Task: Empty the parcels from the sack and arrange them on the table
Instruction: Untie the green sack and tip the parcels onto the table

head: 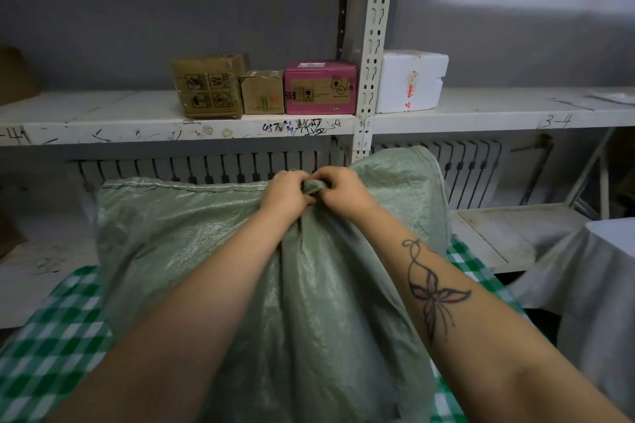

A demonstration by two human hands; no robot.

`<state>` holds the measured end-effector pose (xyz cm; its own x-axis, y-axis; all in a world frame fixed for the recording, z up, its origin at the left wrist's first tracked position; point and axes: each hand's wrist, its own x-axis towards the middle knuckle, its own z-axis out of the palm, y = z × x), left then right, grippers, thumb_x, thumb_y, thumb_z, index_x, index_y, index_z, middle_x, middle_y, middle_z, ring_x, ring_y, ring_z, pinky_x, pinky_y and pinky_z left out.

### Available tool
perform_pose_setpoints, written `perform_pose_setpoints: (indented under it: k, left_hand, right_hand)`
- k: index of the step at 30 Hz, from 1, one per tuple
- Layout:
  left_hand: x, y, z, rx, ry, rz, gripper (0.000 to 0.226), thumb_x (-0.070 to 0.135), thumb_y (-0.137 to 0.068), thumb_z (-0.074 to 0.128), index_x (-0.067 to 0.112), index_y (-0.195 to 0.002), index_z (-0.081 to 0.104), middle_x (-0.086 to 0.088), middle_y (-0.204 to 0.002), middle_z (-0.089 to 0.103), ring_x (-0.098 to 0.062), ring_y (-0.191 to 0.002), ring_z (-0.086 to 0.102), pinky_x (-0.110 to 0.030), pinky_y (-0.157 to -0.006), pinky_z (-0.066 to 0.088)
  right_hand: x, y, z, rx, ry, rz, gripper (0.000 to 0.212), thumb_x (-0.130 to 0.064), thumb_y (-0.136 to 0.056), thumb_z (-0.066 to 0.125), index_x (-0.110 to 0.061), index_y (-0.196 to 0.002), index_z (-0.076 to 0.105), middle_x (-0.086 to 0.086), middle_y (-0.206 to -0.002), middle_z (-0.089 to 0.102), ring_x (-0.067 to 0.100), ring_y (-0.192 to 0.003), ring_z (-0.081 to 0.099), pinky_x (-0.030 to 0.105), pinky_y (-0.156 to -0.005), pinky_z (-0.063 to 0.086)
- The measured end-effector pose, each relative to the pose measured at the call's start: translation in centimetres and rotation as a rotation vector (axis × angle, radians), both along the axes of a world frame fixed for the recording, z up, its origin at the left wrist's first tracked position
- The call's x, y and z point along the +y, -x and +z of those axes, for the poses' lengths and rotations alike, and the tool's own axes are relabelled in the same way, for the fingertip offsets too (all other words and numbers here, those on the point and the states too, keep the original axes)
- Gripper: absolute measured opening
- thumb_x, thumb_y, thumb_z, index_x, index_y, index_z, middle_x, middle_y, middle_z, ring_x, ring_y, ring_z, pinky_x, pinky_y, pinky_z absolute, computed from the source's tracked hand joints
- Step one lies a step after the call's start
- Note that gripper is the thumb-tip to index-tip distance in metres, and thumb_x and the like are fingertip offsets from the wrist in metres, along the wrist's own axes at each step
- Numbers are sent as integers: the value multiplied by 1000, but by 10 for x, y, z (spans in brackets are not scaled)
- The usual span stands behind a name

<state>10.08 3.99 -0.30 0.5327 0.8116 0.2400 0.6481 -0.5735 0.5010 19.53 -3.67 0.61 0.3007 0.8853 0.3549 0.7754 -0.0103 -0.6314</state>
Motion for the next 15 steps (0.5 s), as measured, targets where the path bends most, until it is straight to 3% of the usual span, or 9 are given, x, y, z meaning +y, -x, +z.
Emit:
perform_pose_setpoints:
  k: [2,5,7,9,11,13,15]
  left_hand:
    - [-5,0,-4,-5,-22,68,26,21,-78,72,15,-103,68,-14,-108,64,-33,-102,60,-36,-82,48]
    - [-7,1,-7,-21,-60,123,19,15,-83,67,11,-102,68,-13,-111,64,-32,-103,58,-37,-82,48]
    - [-10,1,-1,-32,-73,151,19,6,-86,60,12,-102,68,-11,-115,64,-31,-104,58,-37,-81,48]
    - [-12,0,12,-39,-104,185,27,1,-87,53,14,-106,68,-10,-117,63,-31,-107,58,-37,-82,48]
    - [-11,-2,30,-113,-148,242,31,-1,-87,49,15,-107,68,-11,-116,64,-31,-108,58,-37,-84,47]
    - [-5,-3,44,-212,-180,308,31,-3,-87,48,14,-105,68,-13,-112,65,-31,-104,59,-36,-82,47]
    - [2,-2,50,-268,-198,326,33,-6,-85,48,14,-102,67,-13,-110,64,-32,-101,60,-35,-78,47]
  right_hand:
    - [-4,-5,4,-166,27,-130,37,-4,-78,51,-14,-111,64,6,-113,65,24,-107,58,31,-89,44]
    - [-13,-21,9,-545,312,-435,41,-11,-86,47,-20,-126,52,9,-140,44,32,-136,32,55,-109,23]
    - [-18,-28,11,-556,508,-553,42,-10,-91,43,-21,-131,49,13,-151,31,43,-142,17,64,-110,14]
    - [-19,-32,15,-400,448,-569,40,-2,-92,37,-16,-126,52,17,-136,49,41,-127,44,59,-102,33]
    - [-18,-34,22,-293,159,-507,34,4,-92,34,-10,-115,56,15,-111,63,34,-101,61,42,-80,49]
    - [-17,-34,33,-272,12,-435,28,2,-93,37,-7,-109,58,15,-99,65,30,-89,62,33,-68,45]
    - [-18,-32,36,-235,0,-358,26,1,-94,38,-5,-106,60,13,-97,65,26,-85,61,31,-69,45]
